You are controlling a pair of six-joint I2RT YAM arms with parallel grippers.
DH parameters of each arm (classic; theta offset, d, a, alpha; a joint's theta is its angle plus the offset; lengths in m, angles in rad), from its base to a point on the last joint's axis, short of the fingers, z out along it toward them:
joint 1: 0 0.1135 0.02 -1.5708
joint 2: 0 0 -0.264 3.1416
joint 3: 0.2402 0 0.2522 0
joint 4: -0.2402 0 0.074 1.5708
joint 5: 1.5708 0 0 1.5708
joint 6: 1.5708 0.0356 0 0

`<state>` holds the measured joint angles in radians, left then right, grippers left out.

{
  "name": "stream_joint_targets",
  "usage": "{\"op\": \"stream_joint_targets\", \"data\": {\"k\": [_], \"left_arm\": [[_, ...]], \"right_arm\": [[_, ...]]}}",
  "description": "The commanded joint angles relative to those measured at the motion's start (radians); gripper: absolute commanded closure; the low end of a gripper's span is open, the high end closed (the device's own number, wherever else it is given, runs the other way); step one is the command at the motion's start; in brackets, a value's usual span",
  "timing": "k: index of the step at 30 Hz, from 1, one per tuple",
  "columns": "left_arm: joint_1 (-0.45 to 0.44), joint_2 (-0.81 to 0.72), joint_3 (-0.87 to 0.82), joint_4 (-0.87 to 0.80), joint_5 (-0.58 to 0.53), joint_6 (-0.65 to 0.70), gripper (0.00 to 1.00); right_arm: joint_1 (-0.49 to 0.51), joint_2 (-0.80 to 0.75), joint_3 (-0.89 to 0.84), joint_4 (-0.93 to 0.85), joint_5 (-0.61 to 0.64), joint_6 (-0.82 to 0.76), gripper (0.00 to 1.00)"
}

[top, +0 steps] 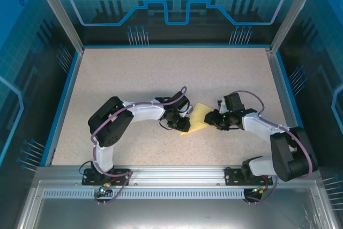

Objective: Fold a paper plane with a square sheet of paper (pick it up from the middle)
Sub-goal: Fourth fold the wing at the center of the table.

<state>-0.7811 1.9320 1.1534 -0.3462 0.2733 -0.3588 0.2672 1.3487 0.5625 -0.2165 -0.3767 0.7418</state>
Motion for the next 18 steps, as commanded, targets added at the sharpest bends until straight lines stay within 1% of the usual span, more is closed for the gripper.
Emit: {"op": "stream_joint_targets", "data": {"k": [1, 8, 18], "left_arm": [[0.003, 0.069, -0.028, -0.026, -0.077, 0.025, 0.84], [0.003, 0.067, -0.043, -0.016, -0.075, 0.023, 0.84], [0.003, 0.069, -0.043, -0.016, -0.069, 0.024, 0.84]], "right_arm": [[-0.014, 0.026, -0.003, 0.014, -0.045, 0.032, 0.62], [-0.007, 0.036, 0.002, -0.026, -0.019, 0.034, 0.59], [0.01, 0.084, 0.021, 0.034, -0.048, 0.057, 0.6]]}}
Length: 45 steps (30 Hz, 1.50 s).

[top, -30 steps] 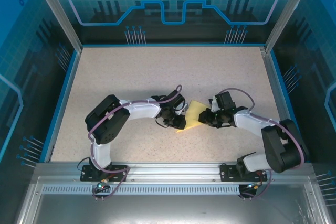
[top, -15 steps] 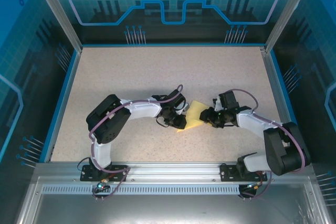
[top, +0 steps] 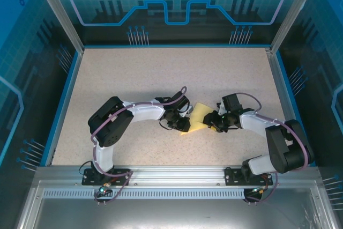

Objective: Fold a paper plane with a square sheet of paper (pick it up from the middle)
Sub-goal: Fourth fold the wing at the center of the table.

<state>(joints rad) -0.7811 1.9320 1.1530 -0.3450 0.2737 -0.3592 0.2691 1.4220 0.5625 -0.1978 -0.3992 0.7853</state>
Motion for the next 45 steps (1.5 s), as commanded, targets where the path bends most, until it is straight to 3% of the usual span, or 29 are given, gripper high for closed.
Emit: {"op": "stream_joint_targets", "data": {"k": [1, 23, 37, 45], "left_arm": [[0.003, 0.068, -0.042, -0.016, -0.07, 0.026, 0.84], [0.005, 0.073, -0.035, -0.015, -0.054, 0.024, 0.84], [0.052, 0.044, -0.032, 0.043, 0.097, -0.037, 0.81], [0.068, 0.019, -0.012, 0.029, 0.12, -0.037, 0.8]], "right_arm": [[0.009, 0.011, 0.018, 0.021, -0.029, 0.017, 0.6], [0.01, -0.009, -0.015, 0.122, -0.084, 0.077, 0.62], [0.049, 0.01, -0.061, 0.228, -0.095, 0.116, 0.63], [0.067, 0.05, -0.033, 0.179, -0.04, 0.086, 0.72]]}}
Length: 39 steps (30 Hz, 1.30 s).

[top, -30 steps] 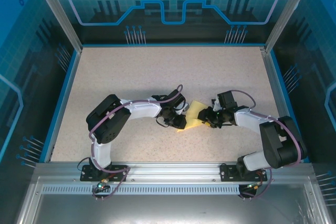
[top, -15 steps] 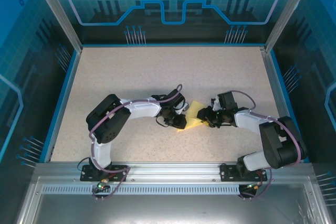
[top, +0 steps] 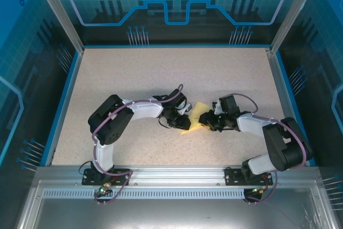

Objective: Fold a paper plane with a square sheet of paper (pick it up from the middle)
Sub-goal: Fourth fold the wing at the center of the table.

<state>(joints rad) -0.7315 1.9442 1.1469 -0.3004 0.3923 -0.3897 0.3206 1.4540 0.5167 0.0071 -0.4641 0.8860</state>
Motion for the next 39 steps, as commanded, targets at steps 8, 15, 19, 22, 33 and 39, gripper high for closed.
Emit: {"op": "stream_joint_targets", "data": {"k": [8, 15, 19, 22, 33, 39], "left_arm": [[0.039, -0.003, 0.047, -0.053, 0.006, 0.015, 0.79], [0.056, 0.016, 0.105, -0.077, 0.013, 0.032, 0.78], [0.057, 0.037, 0.146, -0.091, 0.025, 0.041, 0.78], [0.052, 0.044, 0.158, -0.095, 0.041, 0.042, 0.78], [0.029, 0.018, 0.117, -0.088, 0.05, 0.025, 0.78], [0.001, -0.065, 0.083, -0.109, 0.022, -0.005, 0.77]], "right_arm": [[0.021, 0.04, 0.031, -0.065, 0.062, -0.036, 0.83], [0.022, 0.036, 0.051, -0.099, 0.074, -0.056, 0.87], [0.022, 0.025, 0.07, -0.13, 0.063, -0.077, 0.88], [0.021, 0.018, 0.089, -0.178, 0.056, -0.115, 0.88], [-0.018, 0.023, 0.162, -0.358, -0.039, -0.289, 0.89], [-0.033, 0.034, 0.18, -0.396, -0.12, -0.375, 0.89]]}}
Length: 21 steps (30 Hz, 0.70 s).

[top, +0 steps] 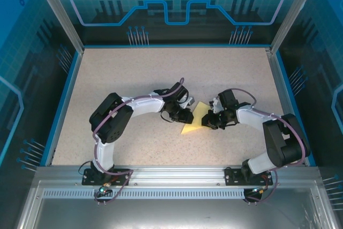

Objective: Fold a paper plane with a square sheet of paper (pick it up from the middle)
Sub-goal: Fourth fold the wing at the center of the table.

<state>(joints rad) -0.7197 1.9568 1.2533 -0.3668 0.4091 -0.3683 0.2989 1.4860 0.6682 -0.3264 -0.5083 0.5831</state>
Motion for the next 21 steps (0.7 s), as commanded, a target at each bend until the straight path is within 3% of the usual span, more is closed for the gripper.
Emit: {"op": "stream_joint_targets", "data": {"k": [1, 8, 21], "left_arm": [[-0.011, -0.101, -0.034, -0.048, -0.01, -0.031, 0.77], [-0.008, -0.227, -0.067, -0.13, -0.079, -0.029, 0.74], [-0.008, -0.405, -0.199, -0.169, -0.125, -0.09, 0.73]], "right_arm": [[-0.012, 0.004, 0.031, -0.059, -0.093, -0.079, 0.9], [-0.003, 0.027, 0.075, -0.057, -0.178, -0.123, 0.9], [0.111, 0.085, 0.168, -0.123, -0.272, -0.228, 0.91]]}}
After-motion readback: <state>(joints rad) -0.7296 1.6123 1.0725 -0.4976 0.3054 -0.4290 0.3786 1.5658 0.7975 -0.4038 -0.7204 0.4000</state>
